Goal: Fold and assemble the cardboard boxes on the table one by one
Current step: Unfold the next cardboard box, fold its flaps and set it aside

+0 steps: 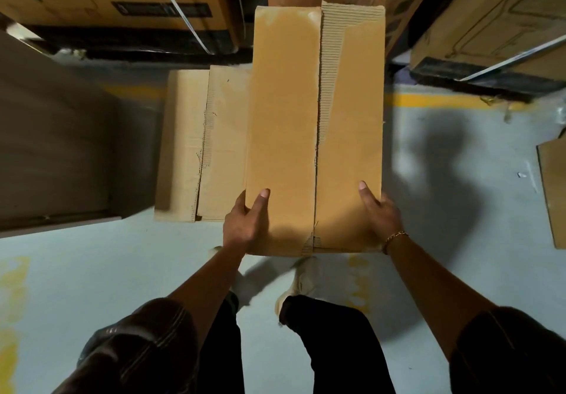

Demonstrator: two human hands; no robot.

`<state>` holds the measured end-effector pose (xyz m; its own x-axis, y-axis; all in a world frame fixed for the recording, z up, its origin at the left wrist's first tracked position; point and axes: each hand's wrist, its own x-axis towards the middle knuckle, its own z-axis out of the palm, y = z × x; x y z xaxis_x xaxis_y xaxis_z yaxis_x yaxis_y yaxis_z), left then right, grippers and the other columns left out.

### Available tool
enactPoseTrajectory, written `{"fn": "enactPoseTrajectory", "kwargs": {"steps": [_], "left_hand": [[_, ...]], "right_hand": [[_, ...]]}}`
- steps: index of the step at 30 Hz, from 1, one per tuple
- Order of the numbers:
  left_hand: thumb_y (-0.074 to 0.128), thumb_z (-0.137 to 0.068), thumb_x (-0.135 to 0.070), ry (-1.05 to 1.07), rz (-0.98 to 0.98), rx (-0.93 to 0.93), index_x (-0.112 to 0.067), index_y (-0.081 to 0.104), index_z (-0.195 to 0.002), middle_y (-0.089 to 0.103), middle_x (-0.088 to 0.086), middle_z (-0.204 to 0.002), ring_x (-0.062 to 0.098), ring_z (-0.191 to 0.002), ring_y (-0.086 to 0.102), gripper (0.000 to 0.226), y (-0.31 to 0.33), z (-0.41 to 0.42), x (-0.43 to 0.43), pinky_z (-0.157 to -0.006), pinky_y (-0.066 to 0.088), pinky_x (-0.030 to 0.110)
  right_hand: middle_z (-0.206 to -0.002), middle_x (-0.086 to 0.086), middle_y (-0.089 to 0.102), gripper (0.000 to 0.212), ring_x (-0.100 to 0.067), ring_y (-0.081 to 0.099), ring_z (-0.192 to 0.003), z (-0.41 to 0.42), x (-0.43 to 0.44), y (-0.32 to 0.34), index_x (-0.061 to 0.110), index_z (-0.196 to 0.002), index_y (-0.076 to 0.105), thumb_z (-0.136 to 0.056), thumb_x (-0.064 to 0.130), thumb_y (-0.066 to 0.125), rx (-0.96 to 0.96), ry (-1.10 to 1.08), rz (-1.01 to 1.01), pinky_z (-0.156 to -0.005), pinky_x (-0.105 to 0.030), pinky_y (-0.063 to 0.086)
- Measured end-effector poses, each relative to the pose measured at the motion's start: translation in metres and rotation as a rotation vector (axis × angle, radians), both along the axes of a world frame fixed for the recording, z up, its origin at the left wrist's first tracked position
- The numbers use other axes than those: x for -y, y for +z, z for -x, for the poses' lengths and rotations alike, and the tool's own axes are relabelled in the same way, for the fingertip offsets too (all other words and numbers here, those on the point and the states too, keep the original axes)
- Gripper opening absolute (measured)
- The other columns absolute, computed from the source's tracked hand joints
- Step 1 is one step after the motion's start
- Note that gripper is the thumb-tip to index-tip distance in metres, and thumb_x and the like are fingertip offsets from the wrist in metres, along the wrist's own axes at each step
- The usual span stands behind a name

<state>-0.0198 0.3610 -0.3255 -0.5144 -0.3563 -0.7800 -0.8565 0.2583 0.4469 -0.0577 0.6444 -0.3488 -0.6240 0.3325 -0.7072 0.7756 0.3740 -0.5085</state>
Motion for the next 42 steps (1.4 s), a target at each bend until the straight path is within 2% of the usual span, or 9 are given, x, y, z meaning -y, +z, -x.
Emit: {"fn": "enactPoseTrajectory", "kwargs": {"steps": [4, 9, 15, 23, 32, 35, 37, 40, 42], "left_hand": [[0.038, -0.086, -0.086, -0.067, 0.140, -0.057, -0.023, 0.032, -0.159, 0.050, 0.015, -0.152, 0.035, -0.141, 0.045, 0.096, 0.013, 0.000, -0.001, -0.116, 0.036, 0.051], [0.036, -0.088, -0.085, -0.119, 0.238, -0.088, -0.018, 0.037, -0.156, 0.061, 0.015, -0.141, 0.036, -0.136, 0.050, 0.095, 0.074, 0.003, 0.001, -0.112, 0.038, 0.049], [0.032, -0.080, -0.094, -0.118, 0.280, -0.087, -0.016, 0.039, -0.155, 0.072, 0.012, -0.117, 0.034, -0.120, 0.062, 0.109, 0.170, -0.019, 0.019, -0.106, 0.048, 0.053], [0.033, -0.082, -0.089, -0.040, 0.296, -0.183, -0.016, 0.052, -0.146, 0.071, 0.007, -0.119, 0.032, -0.107, 0.068, 0.099, 0.301, -0.076, 0.068, -0.094, 0.057, 0.052], [0.041, -0.092, -0.075, 0.082, 0.343, -0.425, -0.020, 0.063, -0.128, 0.068, -0.007, -0.100, 0.016, -0.085, 0.066, 0.070, 0.404, -0.147, 0.194, -0.075, 0.055, 0.033], [0.038, -0.090, -0.081, 0.123, 0.387, -0.494, -0.024, 0.065, -0.124, 0.072, -0.005, -0.104, 0.017, -0.087, 0.069, 0.071, 0.436, -0.176, 0.256, -0.082, 0.059, 0.039], [0.035, -0.087, -0.085, 0.153, 0.430, -0.529, -0.027, 0.066, -0.120, 0.074, -0.004, -0.105, 0.020, -0.089, 0.069, 0.074, 0.457, -0.197, 0.302, -0.082, 0.059, 0.041], [0.031, -0.085, -0.090, 0.205, 0.507, -0.537, -0.027, 0.067, -0.126, 0.075, -0.001, -0.109, 0.025, -0.093, 0.067, 0.084, 0.484, -0.229, 0.369, -0.077, 0.056, 0.038], [0.025, -0.077, -0.098, 0.266, 0.521, -0.538, -0.025, 0.066, -0.129, 0.075, 0.001, -0.110, 0.027, -0.096, 0.068, 0.098, 0.497, -0.250, 0.410, -0.080, 0.058, 0.042]], "right_hand": [[-0.141, -0.006, 0.059, 0.110, -0.024, 0.055, -0.129, -0.008, 0.002, 0.008, 0.015, -0.140, 0.054, -0.062, 0.092, 0.060, -0.051, -0.032, -0.010, -0.111, -0.046, 0.043], [-0.116, 0.004, 0.072, 0.067, -0.018, 0.065, -0.111, -0.019, 0.006, 0.065, 0.018, -0.119, 0.068, -0.076, 0.070, 0.071, -0.186, 0.010, -0.039, -0.103, -0.042, 0.050], [-0.121, 0.006, 0.071, 0.098, -0.018, 0.064, -0.114, -0.033, 0.017, 0.167, 0.020, -0.128, 0.064, -0.061, 0.091, 0.062, -0.207, 0.116, -0.039, -0.103, -0.042, 0.050], [-0.106, 0.008, 0.075, 0.098, -0.016, 0.070, -0.102, -0.049, 0.060, 0.295, 0.020, -0.115, 0.069, -0.056, 0.097, 0.056, -0.255, 0.259, -0.062, -0.092, -0.040, 0.056], [-0.097, 0.007, 0.070, 0.040, -0.011, 0.062, -0.085, -0.080, 0.199, 0.429, 0.020, -0.113, 0.070, -0.086, 0.050, 0.071, -0.478, 0.414, 0.009, -0.069, -0.022, 0.043], [-0.101, 0.004, 0.069, 0.039, -0.014, 0.062, -0.091, -0.097, 0.268, 0.462, 0.016, -0.117, 0.069, -0.089, 0.042, 0.072, -0.589, 0.449, 0.059, -0.077, -0.024, 0.042], [-0.104, 0.003, 0.071, 0.045, -0.017, 0.066, -0.095, -0.108, 0.317, 0.478, 0.018, -0.119, 0.068, -0.086, 0.048, 0.071, -0.617, 0.476, 0.097, -0.082, -0.029, 0.047], [-0.103, 0.008, 0.074, 0.064, -0.017, 0.069, -0.095, -0.121, 0.390, 0.494, 0.029, -0.110, 0.070, -0.071, 0.079, 0.066, -0.633, 0.537, 0.103, -0.086, -0.040, 0.057], [-0.100, 0.011, 0.074, 0.061, -0.017, 0.069, -0.094, -0.127, 0.437, 0.505, 0.033, -0.102, 0.069, -0.069, 0.084, 0.064, -0.659, 0.584, 0.106, -0.084, -0.041, 0.058]]}}
